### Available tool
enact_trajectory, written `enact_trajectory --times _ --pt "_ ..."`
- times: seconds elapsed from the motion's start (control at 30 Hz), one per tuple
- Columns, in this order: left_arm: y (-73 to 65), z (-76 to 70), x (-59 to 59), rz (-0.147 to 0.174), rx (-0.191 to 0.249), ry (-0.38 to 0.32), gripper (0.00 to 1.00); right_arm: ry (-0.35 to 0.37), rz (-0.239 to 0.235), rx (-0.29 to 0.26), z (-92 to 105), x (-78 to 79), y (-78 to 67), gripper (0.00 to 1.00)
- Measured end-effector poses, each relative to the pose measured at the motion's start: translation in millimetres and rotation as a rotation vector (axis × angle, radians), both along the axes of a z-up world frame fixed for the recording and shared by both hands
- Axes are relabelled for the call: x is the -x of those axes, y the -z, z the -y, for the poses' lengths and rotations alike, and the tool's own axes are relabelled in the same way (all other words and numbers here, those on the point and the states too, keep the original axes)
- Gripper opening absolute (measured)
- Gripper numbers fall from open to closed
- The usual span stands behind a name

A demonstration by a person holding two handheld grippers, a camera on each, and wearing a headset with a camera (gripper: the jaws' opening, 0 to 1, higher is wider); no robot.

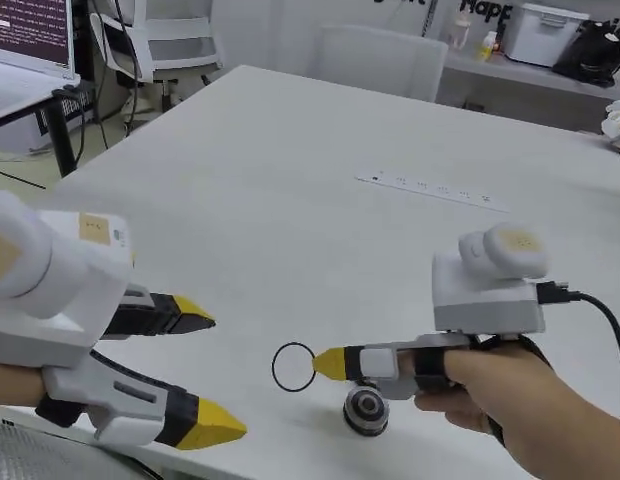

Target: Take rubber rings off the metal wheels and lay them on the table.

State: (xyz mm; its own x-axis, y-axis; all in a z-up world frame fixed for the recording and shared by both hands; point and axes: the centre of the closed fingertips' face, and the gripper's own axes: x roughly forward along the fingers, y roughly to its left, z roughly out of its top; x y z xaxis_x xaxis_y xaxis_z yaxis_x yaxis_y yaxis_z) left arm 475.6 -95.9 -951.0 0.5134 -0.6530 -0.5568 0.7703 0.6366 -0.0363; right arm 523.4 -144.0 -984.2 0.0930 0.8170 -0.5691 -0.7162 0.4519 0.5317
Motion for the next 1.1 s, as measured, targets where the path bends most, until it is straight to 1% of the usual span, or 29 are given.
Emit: enact_trajectory --times 0.07,0.1,0.17,0.23,0.33,0.5,0.6,0.7,0.83,0.93,1.03,1.1 --pt "0.4 -0.9 -0.5 -0.006 0.007 -0.011 0.66 0.003 0.005 0.015 -0.1 0.1 6.9 0.00" --pt "0.5 -1.1 -0.8 -0.009 0.010 -0.014 0.66 0.002 0.003 0.018 0.2 0.7 8.2 0.00" --pt "0.7 -1.3 -1.5 -0.009 0.011 -0.017 0.66 -0.001 0.005 0.034 2.7 3.1 13.8 0.00" --pt "1.6 -1.6 -1.4 -0.012 0.009 -0.017 0.65 -0.003 0.012 0.047 5.7 4.2 18.3 0.00" --pt "4.8 -2.5 0.2 -0.025 -0.001 -0.014 0.65 0.002 0.003 0.063 9.9 3.7 22.8 0.00" --pt "8.5 -4.2 1.3 -0.037 -0.022 -0.012 0.65 0.023 0.018 0.073 15.9 -2.7 20.7 0.07" --pt "9.1 -4.2 2.2 -0.041 -0.023 -0.010 0.65 0.024 0.025 0.077 19.5 -3.9 17.1 0.07" --pt "9.5 -4.0 2.9 -0.047 -0.024 -0.009 0.64 0.002 0.046 0.082 25.6 -2.7 11.1 0.08" --pt "11.0 -2.4 4.9 -0.045 -0.046 0.015 0.65 -0.009 0.064 0.083 37.6 -4.2 2.3 0.08" --pt "9.8 -1.7 4.4 -0.043 -0.047 0.021 0.65 -0.022 0.060 0.090 47.9 -0.5 0.6 0.10" --pt "9.2 0.6 5.3 -0.034 -0.056 0.042 0.64 -0.039 0.076 0.115 59.0 2.6 2.7 0.11" --pt "9.7 1.7 6.4 -0.036 -0.060 0.051 0.63 -0.054 0.090 0.132 65.2 4.8 3.1 0.12"
